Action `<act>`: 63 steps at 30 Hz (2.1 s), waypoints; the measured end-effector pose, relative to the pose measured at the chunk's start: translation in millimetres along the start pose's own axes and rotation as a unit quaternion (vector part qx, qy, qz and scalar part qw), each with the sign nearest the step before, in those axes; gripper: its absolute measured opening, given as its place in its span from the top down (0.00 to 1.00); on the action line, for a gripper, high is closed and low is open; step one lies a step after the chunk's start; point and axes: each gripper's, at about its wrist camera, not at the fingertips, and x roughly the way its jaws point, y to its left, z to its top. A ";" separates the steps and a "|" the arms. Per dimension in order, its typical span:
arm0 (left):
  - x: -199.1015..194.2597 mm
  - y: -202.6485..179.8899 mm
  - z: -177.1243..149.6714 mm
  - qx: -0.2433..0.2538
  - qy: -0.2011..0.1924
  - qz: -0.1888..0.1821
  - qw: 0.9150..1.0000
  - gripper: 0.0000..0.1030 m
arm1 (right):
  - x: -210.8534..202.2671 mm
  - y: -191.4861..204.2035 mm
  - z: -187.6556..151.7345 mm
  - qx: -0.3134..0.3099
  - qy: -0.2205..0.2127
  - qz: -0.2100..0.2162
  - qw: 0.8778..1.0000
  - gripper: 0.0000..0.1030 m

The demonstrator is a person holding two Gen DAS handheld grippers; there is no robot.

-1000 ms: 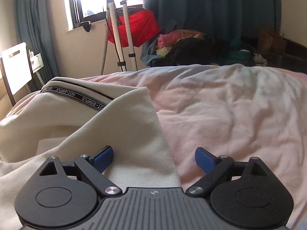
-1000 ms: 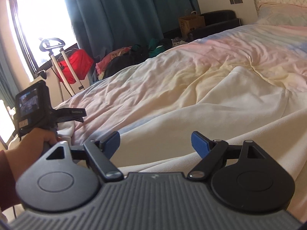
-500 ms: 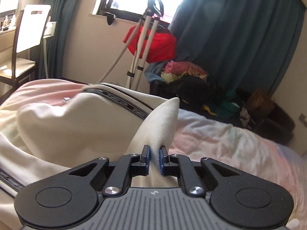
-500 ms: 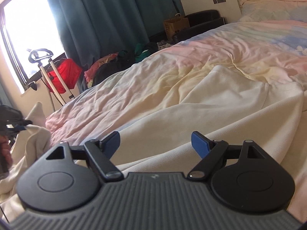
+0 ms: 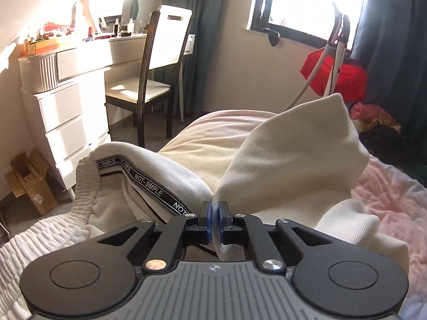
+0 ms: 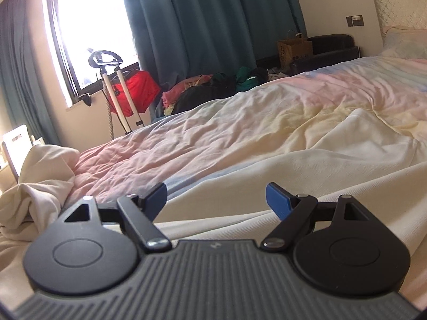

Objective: Fold clothes

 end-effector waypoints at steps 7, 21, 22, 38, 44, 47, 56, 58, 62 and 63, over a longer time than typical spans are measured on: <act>-77.3 -28.6 -17.6 0.034 -0.043 -0.050 0.997 0.36 | -2.7 16.0 -8.2 -0.022 0.011 0.051 0.998 0.19; -214.0 -52.8 -115.3 0.101 -0.097 -0.169 0.976 0.18 | -28.3 40.8 -22.2 -0.056 0.017 0.163 0.985 0.19; -214.5 -48.6 -114.5 0.091 -0.092 -0.171 0.977 0.15 | -28.8 42.4 -23.1 -0.054 0.022 0.172 0.983 0.19; -195.4 15.5 -97.8 -0.009 -0.114 -0.158 0.981 0.02 | 130.9 169.6 21.5 -0.013 0.127 0.268 0.955 0.24; -147.3 27.8 -104.9 -0.047 -0.069 -0.141 0.986 0.02 | 226.4 270.5 40.5 -0.026 0.136 0.261 0.955 0.25; -133.1 23.9 -110.2 -0.043 -0.059 -0.148 0.986 0.03 | 263.7 293.9 40.0 -0.006 0.146 0.243 0.959 0.34; -117.8 24.1 -117.2 -0.051 -0.055 -0.137 0.988 0.05 | 269.2 333.8 29.4 -0.067 0.167 0.283 0.942 0.92; -119.7 25.5 -117.2 -0.057 -0.058 -0.132 0.988 0.05 | 248.1 325.1 41.5 -0.057 0.129 0.273 0.952 0.93; -127.7 28.7 -116.3 -0.064 -0.068 -0.127 0.987 0.05 | 197.4 291.3 76.7 -0.058 0.044 0.247 0.966 0.93; -130.2 28.8 -115.9 -0.065 -0.069 -0.127 0.987 0.05 | 184.6 280.9 86.2 -0.057 0.025 0.235 0.970 0.93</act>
